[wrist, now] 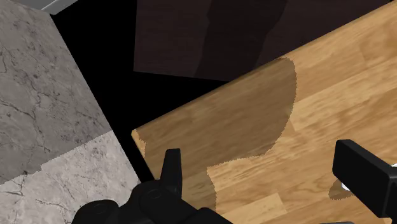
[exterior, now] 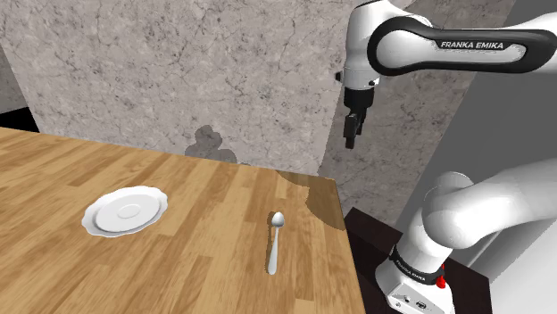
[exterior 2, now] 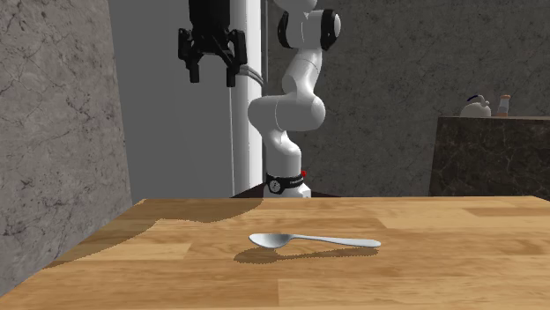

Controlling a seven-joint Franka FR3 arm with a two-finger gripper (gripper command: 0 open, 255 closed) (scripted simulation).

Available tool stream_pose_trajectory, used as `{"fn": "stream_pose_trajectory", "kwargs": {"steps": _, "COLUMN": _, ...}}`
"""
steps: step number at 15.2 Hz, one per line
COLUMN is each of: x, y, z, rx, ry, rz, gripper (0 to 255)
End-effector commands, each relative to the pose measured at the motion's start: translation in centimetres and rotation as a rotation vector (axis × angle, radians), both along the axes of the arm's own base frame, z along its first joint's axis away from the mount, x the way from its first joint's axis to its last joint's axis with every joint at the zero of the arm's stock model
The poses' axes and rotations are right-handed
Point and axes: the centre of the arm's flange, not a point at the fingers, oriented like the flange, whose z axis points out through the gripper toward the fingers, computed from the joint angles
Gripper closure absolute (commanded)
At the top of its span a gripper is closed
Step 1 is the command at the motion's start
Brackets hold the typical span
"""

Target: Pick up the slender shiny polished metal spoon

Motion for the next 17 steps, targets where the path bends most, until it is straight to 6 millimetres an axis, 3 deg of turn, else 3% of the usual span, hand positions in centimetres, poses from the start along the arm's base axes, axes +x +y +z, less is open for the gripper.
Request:
{"fn": "stream_pose_trajectory", "kwargs": {"steps": 1, "x": 0.0, "y": 0.0, "z": 0.0, "rx": 0.000, "ry": 0.000, "rz": 0.000, "gripper": 0}}
{"fn": "stream_pose_trajectory", "kwargs": {"steps": 17, "x": 6.6, "y": 11.9, "z": -15.0, "rx": 0.120, "ry": 0.042, "rz": 0.274, "gripper": 0}}
